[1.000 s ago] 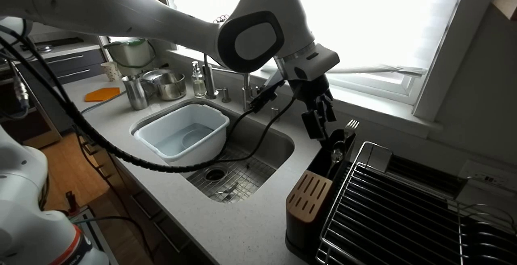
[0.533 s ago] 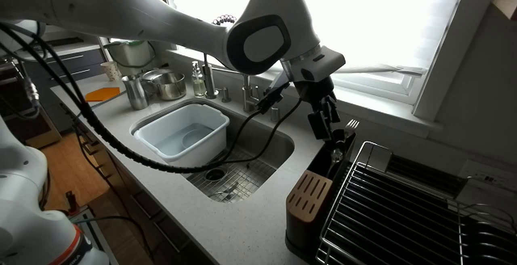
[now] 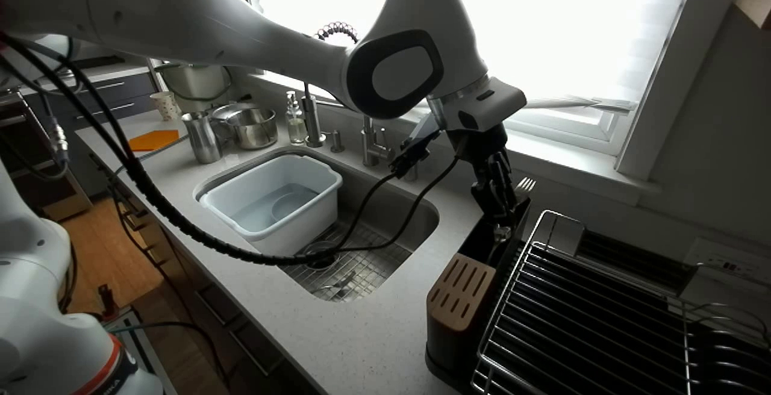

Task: Pick up the spoon and place it next to the fork and pick up the fork and place it where the spoon was

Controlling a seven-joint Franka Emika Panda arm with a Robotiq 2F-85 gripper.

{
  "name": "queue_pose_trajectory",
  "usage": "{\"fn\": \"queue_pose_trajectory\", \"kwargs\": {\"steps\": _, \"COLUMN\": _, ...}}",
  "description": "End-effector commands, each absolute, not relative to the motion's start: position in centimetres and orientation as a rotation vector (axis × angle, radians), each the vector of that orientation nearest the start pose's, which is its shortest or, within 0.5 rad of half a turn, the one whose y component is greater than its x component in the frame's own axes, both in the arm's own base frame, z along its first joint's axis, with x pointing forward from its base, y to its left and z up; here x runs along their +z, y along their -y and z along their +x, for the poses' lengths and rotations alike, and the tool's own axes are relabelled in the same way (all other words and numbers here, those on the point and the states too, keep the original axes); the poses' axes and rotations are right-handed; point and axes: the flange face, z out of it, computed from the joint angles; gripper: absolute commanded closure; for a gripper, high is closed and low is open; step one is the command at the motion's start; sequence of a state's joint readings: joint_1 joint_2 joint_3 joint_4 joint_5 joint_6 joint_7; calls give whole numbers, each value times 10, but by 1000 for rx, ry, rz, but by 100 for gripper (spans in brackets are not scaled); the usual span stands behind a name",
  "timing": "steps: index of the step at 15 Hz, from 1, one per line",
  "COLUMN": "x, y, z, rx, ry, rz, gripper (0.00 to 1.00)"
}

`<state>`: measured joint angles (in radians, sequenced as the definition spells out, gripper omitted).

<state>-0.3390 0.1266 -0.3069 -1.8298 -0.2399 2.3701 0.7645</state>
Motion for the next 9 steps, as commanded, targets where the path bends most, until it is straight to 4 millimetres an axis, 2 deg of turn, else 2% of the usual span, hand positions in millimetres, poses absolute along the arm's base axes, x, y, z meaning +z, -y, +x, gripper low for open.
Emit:
{"fn": "queue_pose_trajectory", "kwargs": {"steps": 1, "x": 506, "y": 381, "z": 510, "rx": -696, "ry": -1944, "rz": -2657, "gripper": 75}}
{"fn": "queue_pose_trajectory", "kwargs": {"steps": 4, "x": 504, "y": 382, "z": 510, "rx": -685, "ry": -1948, "rz": -2658, "gripper": 98}}
{"fn": "queue_pose_trajectory", "kwargs": {"steps": 9, "x": 514, "y": 381, "z": 507, "rx": -693, "ry": -1962, "rz": -2646, "gripper": 99}}
